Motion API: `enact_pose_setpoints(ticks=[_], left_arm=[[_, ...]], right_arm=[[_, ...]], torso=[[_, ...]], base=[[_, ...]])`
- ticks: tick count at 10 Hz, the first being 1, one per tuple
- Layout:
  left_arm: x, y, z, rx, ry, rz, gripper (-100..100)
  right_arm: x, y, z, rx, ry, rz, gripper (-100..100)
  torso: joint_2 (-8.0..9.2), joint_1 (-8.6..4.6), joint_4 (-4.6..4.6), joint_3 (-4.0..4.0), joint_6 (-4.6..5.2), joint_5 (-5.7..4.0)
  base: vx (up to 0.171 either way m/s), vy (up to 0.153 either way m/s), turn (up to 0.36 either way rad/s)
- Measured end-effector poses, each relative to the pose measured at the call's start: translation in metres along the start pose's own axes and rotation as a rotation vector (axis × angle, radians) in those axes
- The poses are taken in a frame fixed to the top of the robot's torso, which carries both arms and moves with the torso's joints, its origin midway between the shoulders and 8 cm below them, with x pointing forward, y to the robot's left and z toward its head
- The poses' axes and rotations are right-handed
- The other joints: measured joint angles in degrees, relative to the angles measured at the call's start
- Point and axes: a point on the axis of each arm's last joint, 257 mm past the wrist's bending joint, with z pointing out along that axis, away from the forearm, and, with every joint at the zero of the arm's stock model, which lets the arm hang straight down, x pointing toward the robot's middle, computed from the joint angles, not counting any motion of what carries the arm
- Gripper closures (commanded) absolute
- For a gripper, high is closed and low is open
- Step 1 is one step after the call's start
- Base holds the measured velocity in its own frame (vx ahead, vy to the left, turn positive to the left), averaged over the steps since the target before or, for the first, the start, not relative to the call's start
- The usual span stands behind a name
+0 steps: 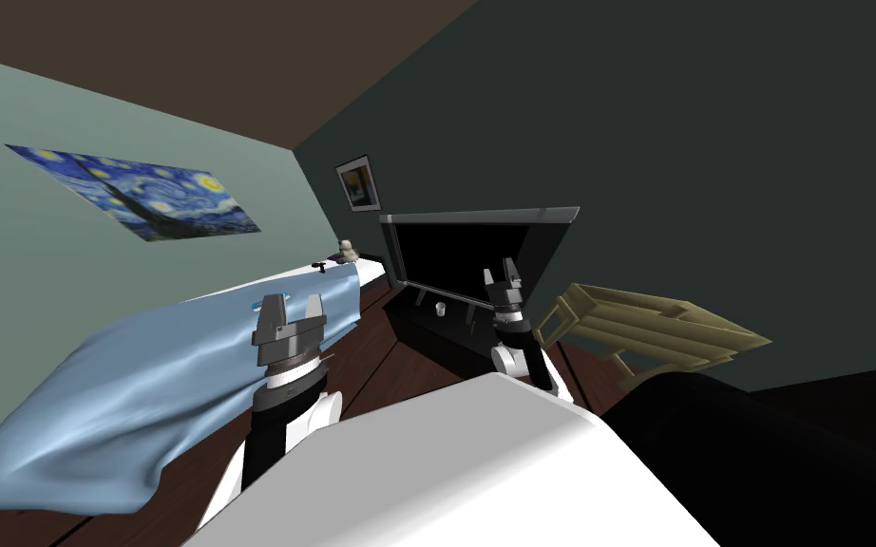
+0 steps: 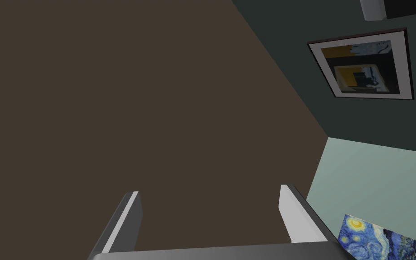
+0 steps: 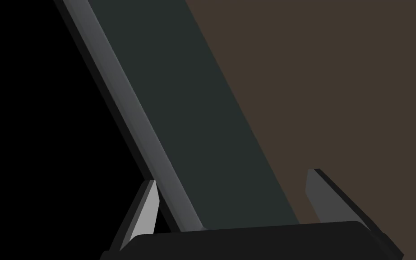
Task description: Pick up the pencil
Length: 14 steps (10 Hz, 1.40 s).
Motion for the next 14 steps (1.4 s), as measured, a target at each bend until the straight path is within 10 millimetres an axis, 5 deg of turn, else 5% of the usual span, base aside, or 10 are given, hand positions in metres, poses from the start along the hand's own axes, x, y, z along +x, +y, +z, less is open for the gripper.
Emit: enact_pose_setpoints(ticks=[14], left_arm=[[0.000,0.000,0.000,0.000,0.000,0.000,0]], right_arm=[[-0.007,-0.153,-0.050,0.330,0.154,-0.462,-100]], torso=[[0.03,0.00,0.01,0.02,-0.01,0.00]], base=[[-0.023,0.002,-0.025]])
